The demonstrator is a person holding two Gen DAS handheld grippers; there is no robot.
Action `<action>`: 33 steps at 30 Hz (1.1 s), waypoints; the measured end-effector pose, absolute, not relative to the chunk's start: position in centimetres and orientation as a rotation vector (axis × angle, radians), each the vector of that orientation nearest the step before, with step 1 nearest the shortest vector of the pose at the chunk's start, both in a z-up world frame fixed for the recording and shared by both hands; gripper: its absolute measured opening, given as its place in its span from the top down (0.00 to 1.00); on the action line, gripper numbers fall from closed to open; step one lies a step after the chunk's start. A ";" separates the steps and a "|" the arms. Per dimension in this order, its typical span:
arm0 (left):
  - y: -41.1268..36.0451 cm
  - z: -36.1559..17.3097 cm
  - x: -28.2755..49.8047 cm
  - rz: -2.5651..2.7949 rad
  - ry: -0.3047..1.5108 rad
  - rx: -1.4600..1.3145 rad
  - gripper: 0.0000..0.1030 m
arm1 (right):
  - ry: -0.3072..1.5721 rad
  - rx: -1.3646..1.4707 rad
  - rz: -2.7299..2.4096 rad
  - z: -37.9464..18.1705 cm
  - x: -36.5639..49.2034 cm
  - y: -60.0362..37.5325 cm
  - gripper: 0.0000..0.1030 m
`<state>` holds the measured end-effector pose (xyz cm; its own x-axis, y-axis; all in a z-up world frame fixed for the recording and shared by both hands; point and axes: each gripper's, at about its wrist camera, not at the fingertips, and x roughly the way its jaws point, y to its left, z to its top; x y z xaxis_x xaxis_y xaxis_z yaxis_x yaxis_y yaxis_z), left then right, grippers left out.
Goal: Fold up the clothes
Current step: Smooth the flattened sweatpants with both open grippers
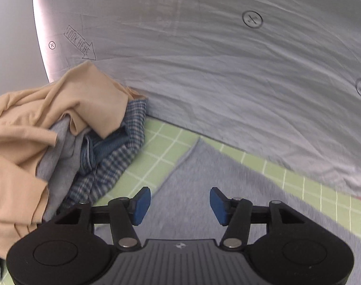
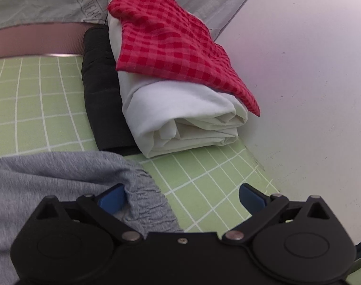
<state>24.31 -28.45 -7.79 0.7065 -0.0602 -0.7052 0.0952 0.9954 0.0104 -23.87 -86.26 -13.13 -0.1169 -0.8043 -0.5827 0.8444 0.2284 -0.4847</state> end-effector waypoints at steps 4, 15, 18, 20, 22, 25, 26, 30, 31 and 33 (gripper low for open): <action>-28.3 -8.5 20.0 -0.076 0.818 0.051 0.39 | 0.940 0.065 -1.407 -13.3 -23.6 -87.7 0.00; -24.3 -7.3 6.2 -0.061 0.958 -0.060 0.30 | 0.829 0.219 -1.248 -11.1 -26.0 -81.4 0.01; -23.4 -7.3 1.1 -0.082 0.983 -0.065 0.29 | 0.833 0.247 -1.189 -11.0 -28.3 -77.2 0.01; -22.7 -7.4 -2.0 -0.106 1.001 -0.063 0.27 | 0.828 0.305 -1.162 -11.1 -30.4 -74.7 0.01; -22.1 -7.5 -4.3 -0.128 1.018 -0.060 0.26 | 0.827 0.352 -1.140 -11.3 -32.5 -72.2 0.01; -21.4 -7.9 -7.3 -0.155 1.039 -0.053 0.26 | 0.847 0.364 -1.133 -11.8 -35.2 -69.3 0.01; -21.2 -8.0 -8.1 -0.161 1.045 -0.050 0.26 | 0.853 0.368 -1.135 -11.9 -36.1 -68.6 0.01; -20.4 -8.9 -11.0 -0.167 1.074 -0.046 0.26 | 0.873 0.402 -1.136 -12.4 -39.3 -66.7 0.01; -20.1 -9.1 -11.6 -0.170 1.079 -0.045 0.26 | 0.876 0.414 -1.132 -12.6 -40.1 -66.2 0.01; -19.5 -9.4 -13.0 -0.175 1.086 -0.041 0.26 | 0.884 0.438 -1.116 -13.0 -41.3 -65.5 0.01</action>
